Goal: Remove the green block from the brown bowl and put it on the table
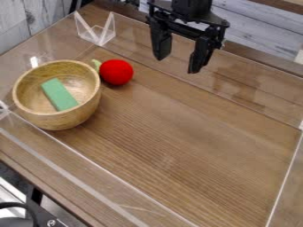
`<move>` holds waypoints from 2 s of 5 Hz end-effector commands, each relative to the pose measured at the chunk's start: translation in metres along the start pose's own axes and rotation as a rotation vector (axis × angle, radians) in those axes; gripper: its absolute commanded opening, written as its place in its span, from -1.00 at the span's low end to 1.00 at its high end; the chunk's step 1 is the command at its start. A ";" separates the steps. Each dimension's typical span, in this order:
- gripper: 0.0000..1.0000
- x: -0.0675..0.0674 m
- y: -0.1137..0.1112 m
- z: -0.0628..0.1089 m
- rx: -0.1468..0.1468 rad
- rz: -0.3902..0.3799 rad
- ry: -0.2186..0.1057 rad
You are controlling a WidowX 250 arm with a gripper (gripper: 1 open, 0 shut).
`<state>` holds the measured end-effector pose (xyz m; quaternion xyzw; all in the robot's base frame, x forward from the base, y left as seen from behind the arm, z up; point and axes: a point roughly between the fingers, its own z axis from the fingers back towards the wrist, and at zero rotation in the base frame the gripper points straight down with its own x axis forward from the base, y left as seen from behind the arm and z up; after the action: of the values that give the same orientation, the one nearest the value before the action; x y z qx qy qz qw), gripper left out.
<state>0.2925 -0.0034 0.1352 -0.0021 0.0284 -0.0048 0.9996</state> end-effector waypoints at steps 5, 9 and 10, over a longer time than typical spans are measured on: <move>1.00 -0.072 0.136 -0.028 -0.041 0.609 -0.027; 1.00 -0.062 0.178 -0.082 -0.101 1.239 -0.075; 1.00 -0.044 0.183 -0.083 -0.108 1.312 -0.092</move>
<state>0.2368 0.1761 0.0415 -0.0346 0.0068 0.6076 0.7935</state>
